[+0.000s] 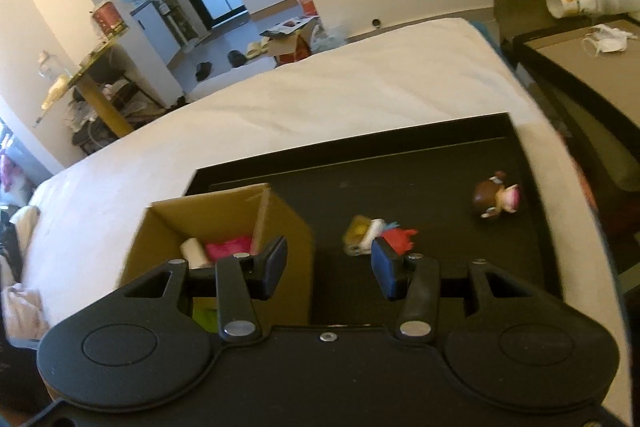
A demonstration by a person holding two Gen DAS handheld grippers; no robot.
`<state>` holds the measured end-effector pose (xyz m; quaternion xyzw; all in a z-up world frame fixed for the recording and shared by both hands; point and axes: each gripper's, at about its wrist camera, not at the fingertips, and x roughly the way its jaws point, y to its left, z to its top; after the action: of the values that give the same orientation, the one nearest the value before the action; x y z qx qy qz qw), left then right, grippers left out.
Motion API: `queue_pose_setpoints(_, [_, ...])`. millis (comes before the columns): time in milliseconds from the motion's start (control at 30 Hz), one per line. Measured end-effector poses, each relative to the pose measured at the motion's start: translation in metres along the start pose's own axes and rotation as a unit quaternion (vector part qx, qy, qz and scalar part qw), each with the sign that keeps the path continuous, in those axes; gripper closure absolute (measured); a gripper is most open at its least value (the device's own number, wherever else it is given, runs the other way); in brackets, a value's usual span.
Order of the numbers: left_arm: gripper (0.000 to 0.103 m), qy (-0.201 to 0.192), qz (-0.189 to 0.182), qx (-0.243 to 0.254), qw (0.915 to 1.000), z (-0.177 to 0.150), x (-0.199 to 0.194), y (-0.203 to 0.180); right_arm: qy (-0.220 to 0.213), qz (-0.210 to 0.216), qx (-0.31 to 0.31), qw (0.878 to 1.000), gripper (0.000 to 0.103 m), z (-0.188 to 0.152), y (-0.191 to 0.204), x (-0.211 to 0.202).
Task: Organize rigid objects
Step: 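Move the right gripper back to the red crab figure on the tray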
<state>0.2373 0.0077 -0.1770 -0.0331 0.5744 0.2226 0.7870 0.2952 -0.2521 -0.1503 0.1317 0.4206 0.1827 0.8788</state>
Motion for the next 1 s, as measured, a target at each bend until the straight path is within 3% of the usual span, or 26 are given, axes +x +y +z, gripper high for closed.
queue_pose_setpoints(533, [0.084, 0.009, 0.02, 0.003, 0.9997, 0.004, 0.002, -0.009, 0.018, -0.004, -0.023, 1.0, 0.04, -0.004, -0.03, 0.046])
queue_pose_setpoints(1000, [0.083, 0.01, 0.018, -0.004, 0.9998, 0.006, 0.006, -0.006, 0.051, -0.027, -0.131, 0.99, 0.04, -0.008, -0.019, 0.08])
